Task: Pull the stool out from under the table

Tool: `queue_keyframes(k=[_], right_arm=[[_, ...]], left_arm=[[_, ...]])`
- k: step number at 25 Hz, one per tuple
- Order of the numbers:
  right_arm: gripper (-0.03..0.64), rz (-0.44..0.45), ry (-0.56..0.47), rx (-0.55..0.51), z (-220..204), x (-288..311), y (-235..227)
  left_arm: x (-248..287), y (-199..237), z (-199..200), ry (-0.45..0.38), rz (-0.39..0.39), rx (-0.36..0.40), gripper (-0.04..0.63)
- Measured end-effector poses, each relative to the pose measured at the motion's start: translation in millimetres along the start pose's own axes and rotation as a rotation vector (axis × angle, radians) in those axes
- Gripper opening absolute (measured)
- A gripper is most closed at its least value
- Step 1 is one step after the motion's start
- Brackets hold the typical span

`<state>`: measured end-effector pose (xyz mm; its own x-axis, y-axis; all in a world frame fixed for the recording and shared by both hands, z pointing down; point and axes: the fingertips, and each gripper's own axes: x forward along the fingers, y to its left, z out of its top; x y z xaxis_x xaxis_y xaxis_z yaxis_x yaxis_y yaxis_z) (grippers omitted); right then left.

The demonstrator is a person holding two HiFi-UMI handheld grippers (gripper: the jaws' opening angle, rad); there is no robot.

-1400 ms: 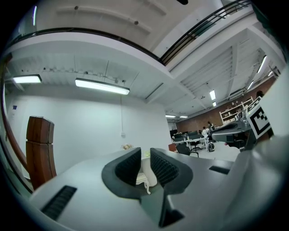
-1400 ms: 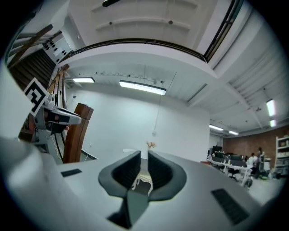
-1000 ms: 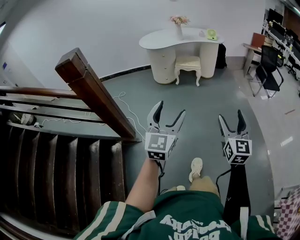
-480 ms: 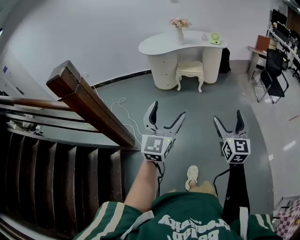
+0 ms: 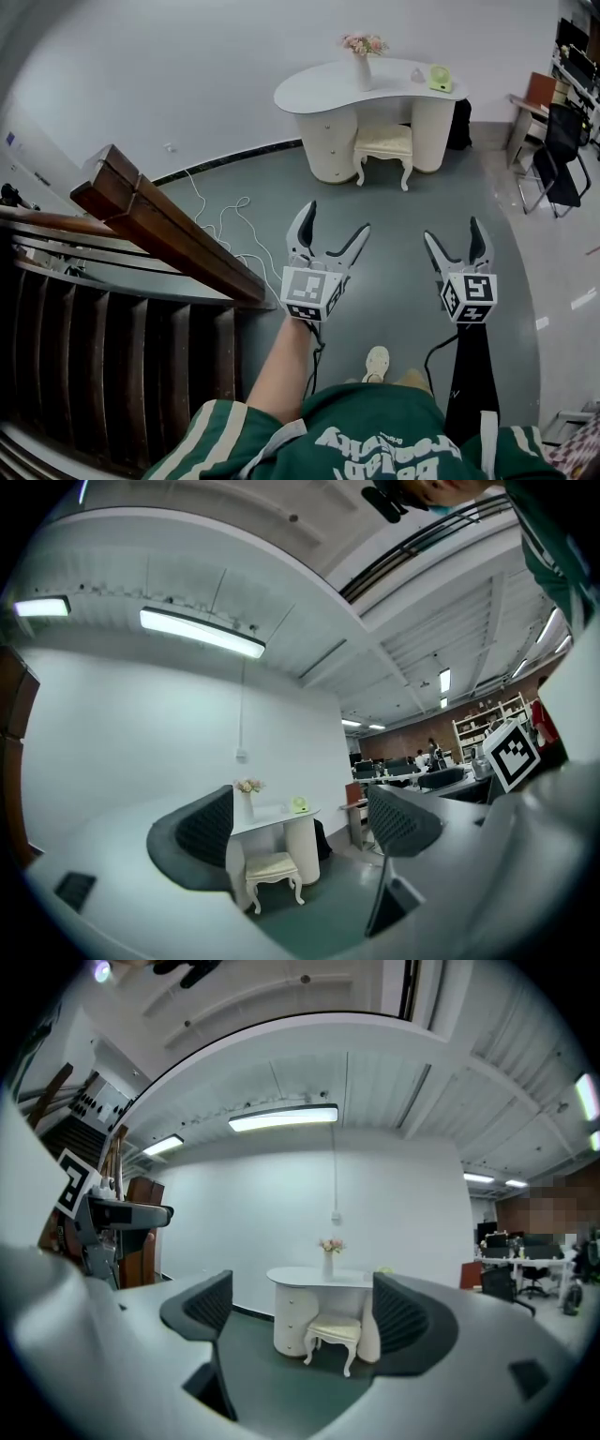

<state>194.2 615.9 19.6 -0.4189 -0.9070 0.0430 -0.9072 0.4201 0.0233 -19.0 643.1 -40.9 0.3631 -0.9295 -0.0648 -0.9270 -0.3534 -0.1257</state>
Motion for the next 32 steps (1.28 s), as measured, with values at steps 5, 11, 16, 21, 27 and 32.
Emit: queue_keyframes(k=[5, 11, 16, 21, 27, 32], right_arm=[[0.471, 0.018, 0.006, 0.007, -6.9, 40.3, -32.4], [0.469, 0.032, 0.005, 0.01, -12.6, 73.6, -58.3], [0.465, 0.053, 0.003, 0.007, -14.6, 91.9, -65.6], [0.456, 0.051, -0.019, 0.021, -7.3, 104.2, -81.7], [0.451, 0.05, -0.028, 0.003, -5.6, 124.9, -88.3], [0.449, 0.031, -0.026, 0.0, -11.4, 149.1, -100.8]], left_arm=[[49.3, -0.3, -11.2, 0.021, 0.003, 0.006, 0.439], [86.4, 1.8, -22.8, 0.029, 0.017, 0.004, 0.437], [103.2, 9.7, -25.5, 0.036, 0.031, 0.0, 0.437], [117.5, 11.5, -24.1, 0.04, 0.037, -0.003, 0.437], [140.9, 28.6, -28.1, 0.039, 0.044, 0.012, 0.437], [168.7, 43.3, -37.7, 0.035, 0.033, 0.006, 0.437]])
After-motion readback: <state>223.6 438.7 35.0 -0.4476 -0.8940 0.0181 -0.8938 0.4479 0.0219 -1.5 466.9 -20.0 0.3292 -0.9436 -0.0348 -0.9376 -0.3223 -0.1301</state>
